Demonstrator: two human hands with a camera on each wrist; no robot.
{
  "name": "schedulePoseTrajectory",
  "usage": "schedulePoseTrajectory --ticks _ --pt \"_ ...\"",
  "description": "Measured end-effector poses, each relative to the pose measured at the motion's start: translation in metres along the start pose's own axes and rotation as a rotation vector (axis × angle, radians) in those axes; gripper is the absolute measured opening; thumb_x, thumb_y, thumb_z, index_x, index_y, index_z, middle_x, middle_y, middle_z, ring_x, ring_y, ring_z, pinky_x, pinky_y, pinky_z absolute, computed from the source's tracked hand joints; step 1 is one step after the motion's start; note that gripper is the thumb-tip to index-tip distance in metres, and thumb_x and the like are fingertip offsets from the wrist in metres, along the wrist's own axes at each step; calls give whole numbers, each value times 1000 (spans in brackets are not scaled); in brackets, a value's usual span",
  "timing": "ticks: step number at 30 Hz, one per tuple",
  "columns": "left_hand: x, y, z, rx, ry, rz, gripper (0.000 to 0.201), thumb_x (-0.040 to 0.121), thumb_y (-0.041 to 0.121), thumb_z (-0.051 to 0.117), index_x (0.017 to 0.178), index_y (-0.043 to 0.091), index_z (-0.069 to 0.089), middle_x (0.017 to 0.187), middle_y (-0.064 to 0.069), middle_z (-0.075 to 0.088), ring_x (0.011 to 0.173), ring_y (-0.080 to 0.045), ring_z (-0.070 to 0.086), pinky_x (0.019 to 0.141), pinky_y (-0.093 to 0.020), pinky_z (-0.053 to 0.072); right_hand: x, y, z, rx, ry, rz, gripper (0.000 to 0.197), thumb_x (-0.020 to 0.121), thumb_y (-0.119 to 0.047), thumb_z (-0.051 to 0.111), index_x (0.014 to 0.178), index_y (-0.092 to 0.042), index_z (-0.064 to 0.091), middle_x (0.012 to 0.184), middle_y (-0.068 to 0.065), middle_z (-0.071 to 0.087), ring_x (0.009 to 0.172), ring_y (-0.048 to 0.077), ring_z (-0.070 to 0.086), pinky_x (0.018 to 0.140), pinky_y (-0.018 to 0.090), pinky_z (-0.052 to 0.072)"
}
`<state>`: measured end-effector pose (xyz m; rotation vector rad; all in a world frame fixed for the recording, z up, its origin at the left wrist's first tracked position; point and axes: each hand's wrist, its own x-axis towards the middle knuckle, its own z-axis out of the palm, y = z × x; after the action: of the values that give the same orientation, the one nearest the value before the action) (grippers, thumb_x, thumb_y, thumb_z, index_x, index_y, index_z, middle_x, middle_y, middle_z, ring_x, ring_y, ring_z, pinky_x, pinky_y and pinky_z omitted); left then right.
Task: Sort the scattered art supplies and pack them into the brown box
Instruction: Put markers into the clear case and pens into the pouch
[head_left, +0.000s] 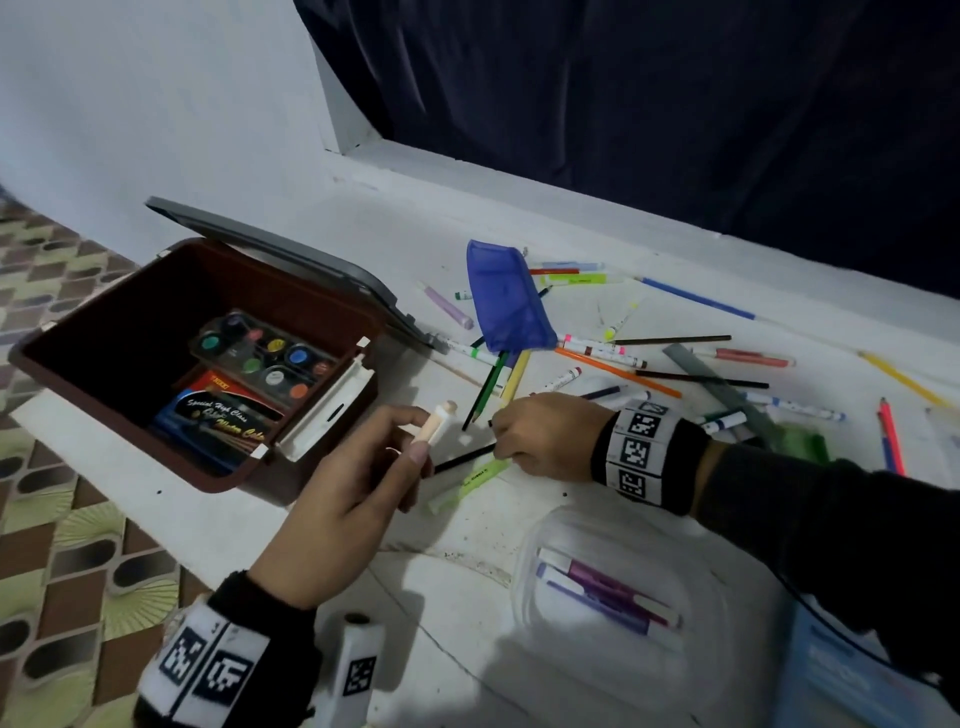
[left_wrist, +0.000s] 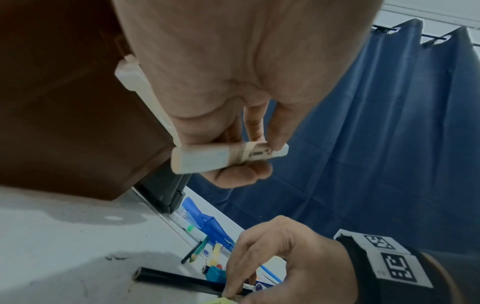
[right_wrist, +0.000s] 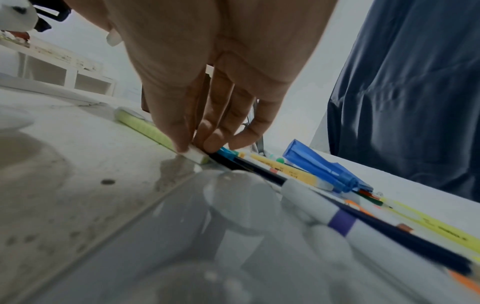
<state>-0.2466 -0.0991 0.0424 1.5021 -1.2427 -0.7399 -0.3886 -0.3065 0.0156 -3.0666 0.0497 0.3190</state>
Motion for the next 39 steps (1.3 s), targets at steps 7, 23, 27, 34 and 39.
schedulePoseTrajectory --ticks 7,23,27,34,39 --pt "-5 -4 -1 -91 -3 -9 20 96 28 54 114 19 58 87 -20 55 70 -31 55 68 -34 49 -21 9 8 69 65 24 10 88 -16 65 92 -9 71 91 12 67 91 33 62 80 48 53" --pt "29 38 48 -194 -115 173 23 105 24 44 116 10 57 75 -15 53 67 -24 52 63 -19 45 -163 -45 -23 519 692 638 4 90 -17 67 92 -20 66 83 -13 63 79 5 58 62 16 47" --pt "30 42 59 -225 -161 209 22 103 21 46 114 5 54 89 -15 68 88 -28 64 83 -28 51 -186 -79 -16 765 924 759 17 81 -8 76 87 -21 66 77 -6 67 68 11 62 61 26 54" --pt "22 52 72 -328 -168 139 21 95 22 52 110 7 51 98 -9 77 85 -22 65 78 -32 49 -198 -125 -7 1225 1020 876 69 74 3 80 122 -30 44 85 11 69 68 26 70 69 33 59" --pt "18 37 71 -400 -173 109 19 95 12 52 107 -3 55 97 -17 71 79 -30 63 71 -34 52 -197 -135 0 1296 1068 985 83 79 -4 78 138 -32 27 84 13 71 65 31 72 57 27 54"
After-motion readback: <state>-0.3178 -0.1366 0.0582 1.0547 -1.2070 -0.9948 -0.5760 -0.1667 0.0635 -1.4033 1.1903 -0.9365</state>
